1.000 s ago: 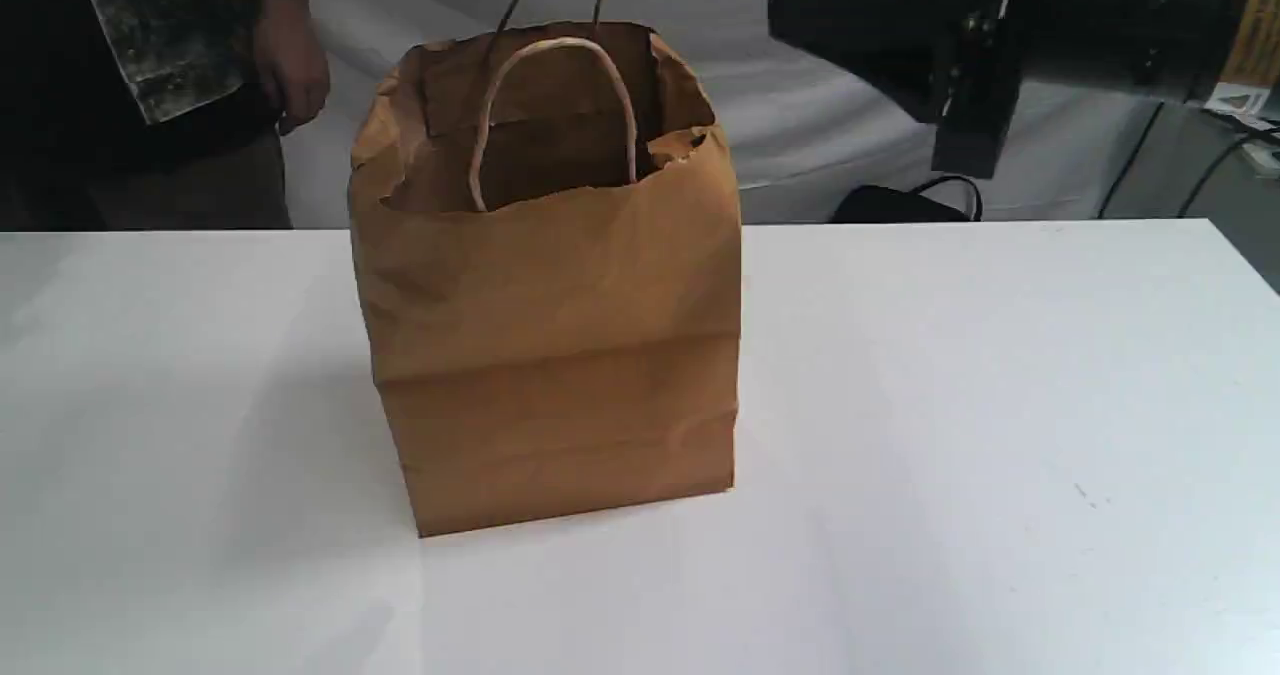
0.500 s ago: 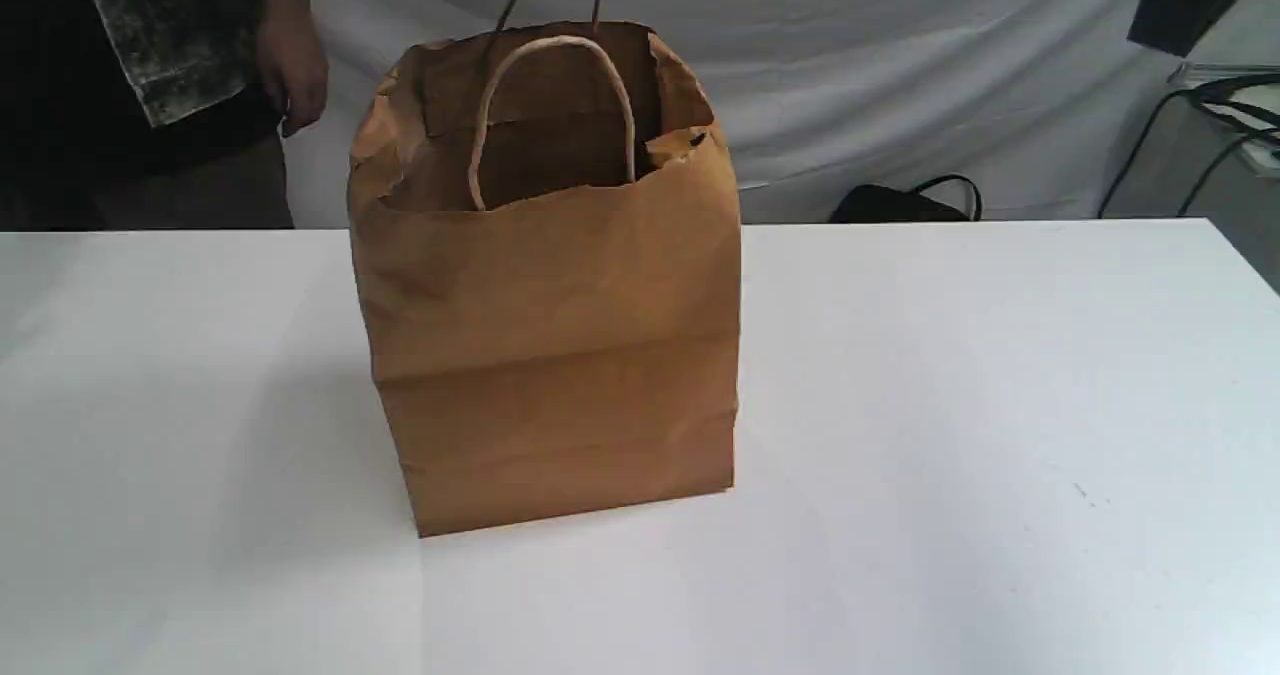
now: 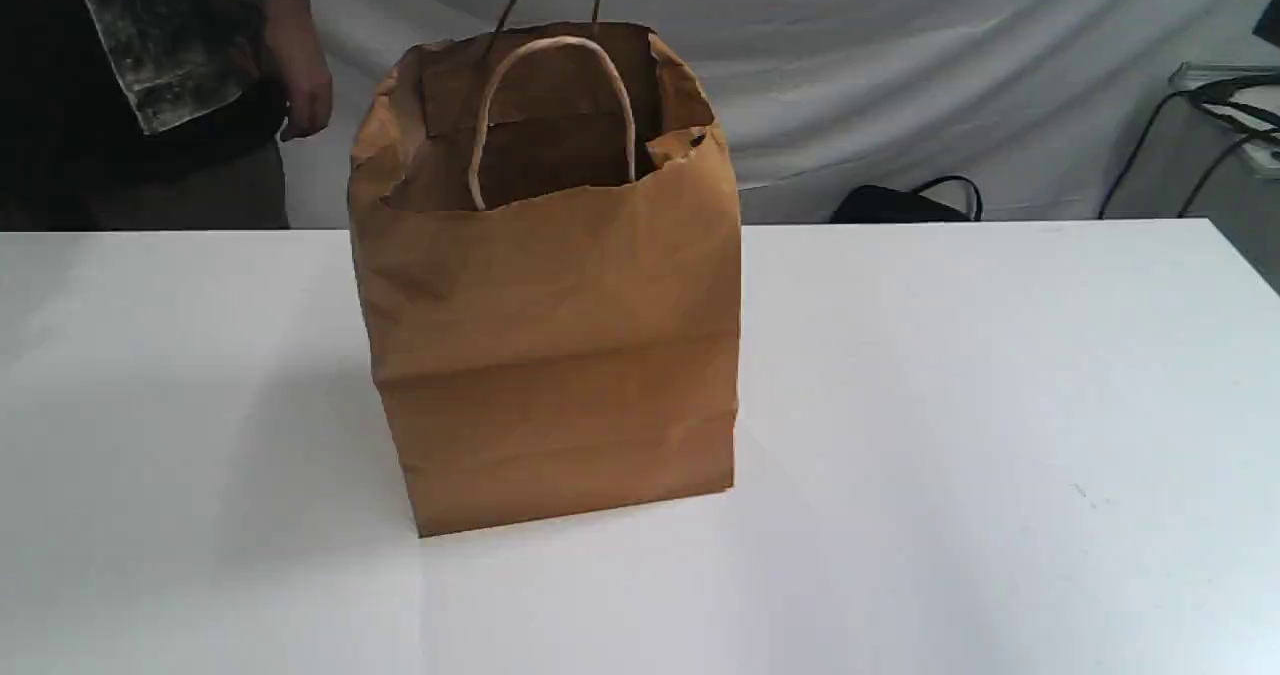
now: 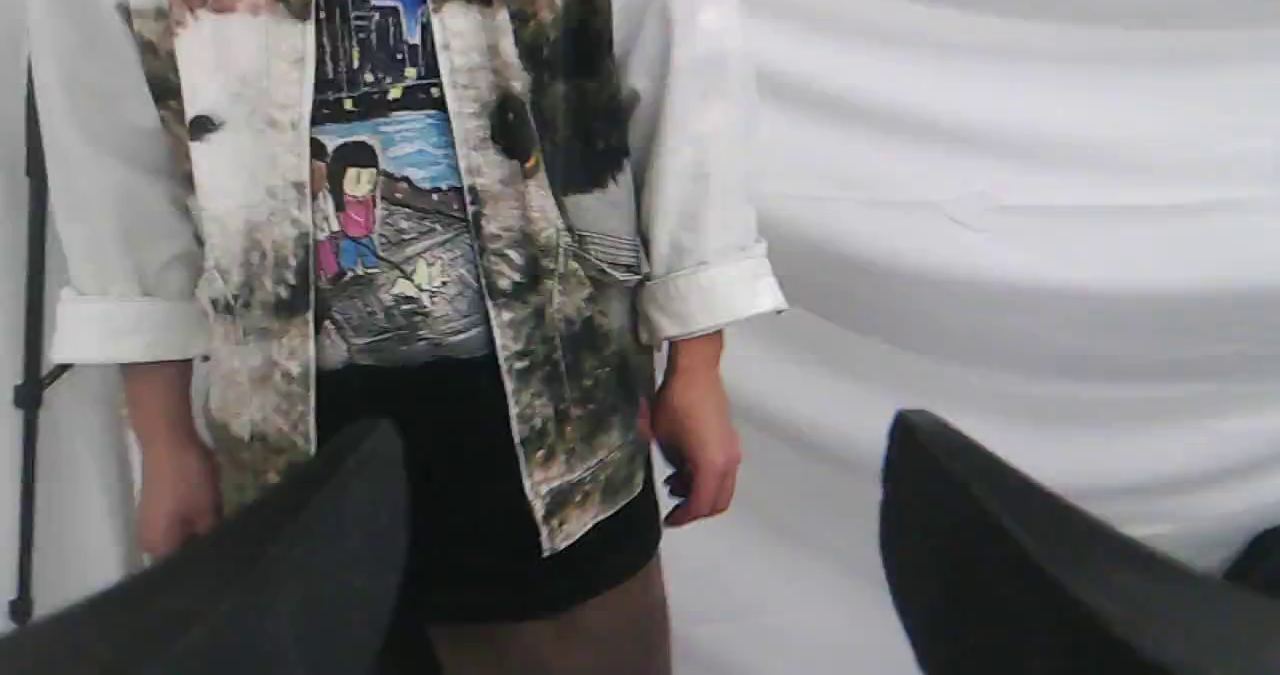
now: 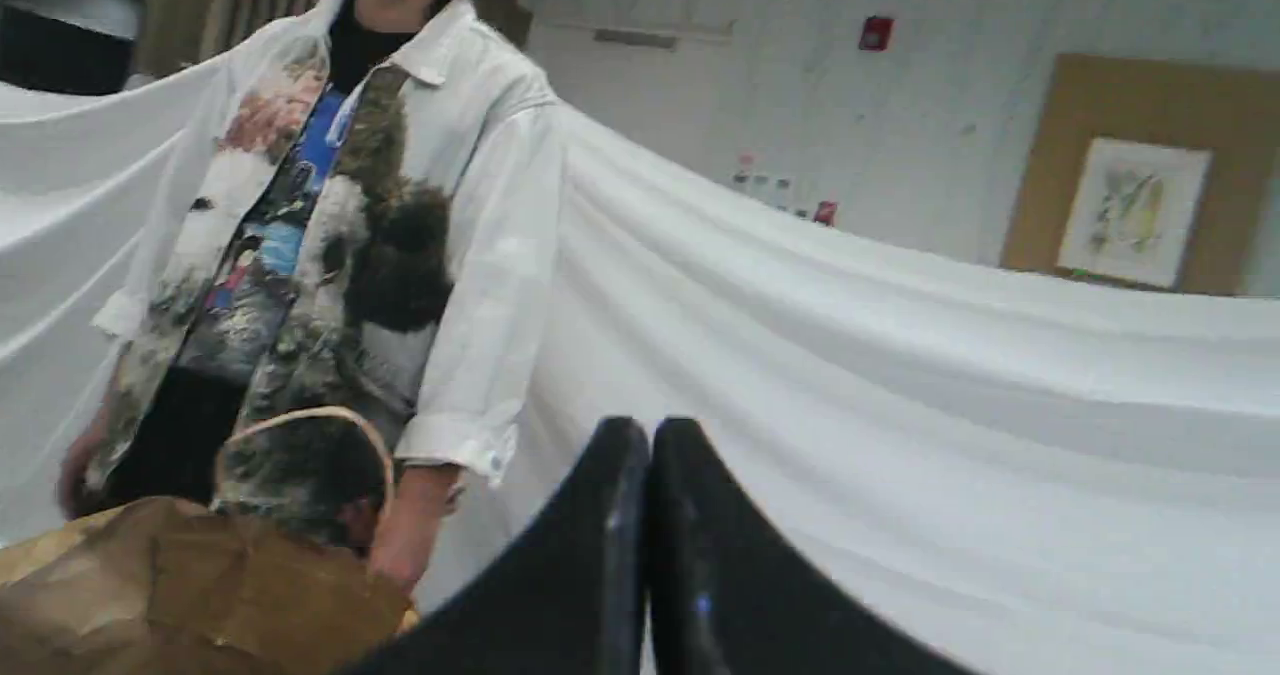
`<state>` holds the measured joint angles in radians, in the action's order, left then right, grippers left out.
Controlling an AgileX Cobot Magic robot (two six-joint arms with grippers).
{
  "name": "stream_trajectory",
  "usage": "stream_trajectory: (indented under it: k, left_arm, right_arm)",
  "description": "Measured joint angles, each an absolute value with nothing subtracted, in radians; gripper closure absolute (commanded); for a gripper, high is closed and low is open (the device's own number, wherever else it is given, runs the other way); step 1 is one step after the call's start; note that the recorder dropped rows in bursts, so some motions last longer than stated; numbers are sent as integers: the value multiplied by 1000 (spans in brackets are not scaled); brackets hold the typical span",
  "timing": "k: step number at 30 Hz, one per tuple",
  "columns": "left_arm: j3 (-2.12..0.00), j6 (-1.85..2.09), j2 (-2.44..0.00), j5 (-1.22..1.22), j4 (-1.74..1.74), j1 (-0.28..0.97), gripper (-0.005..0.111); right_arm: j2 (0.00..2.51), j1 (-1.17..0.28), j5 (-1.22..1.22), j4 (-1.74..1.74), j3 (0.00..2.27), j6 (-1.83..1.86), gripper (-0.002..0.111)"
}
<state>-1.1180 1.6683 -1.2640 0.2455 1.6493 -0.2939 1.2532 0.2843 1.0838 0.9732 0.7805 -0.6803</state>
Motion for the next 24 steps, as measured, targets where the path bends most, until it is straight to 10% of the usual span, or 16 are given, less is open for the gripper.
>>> stream_trajectory:
  k: [24]
  left_arm:
    - [-515, 1873, -742, 856, 1739, -290, 39]
  right_arm:
    - [682, 284, 1213, 379, 19, -339, 108]
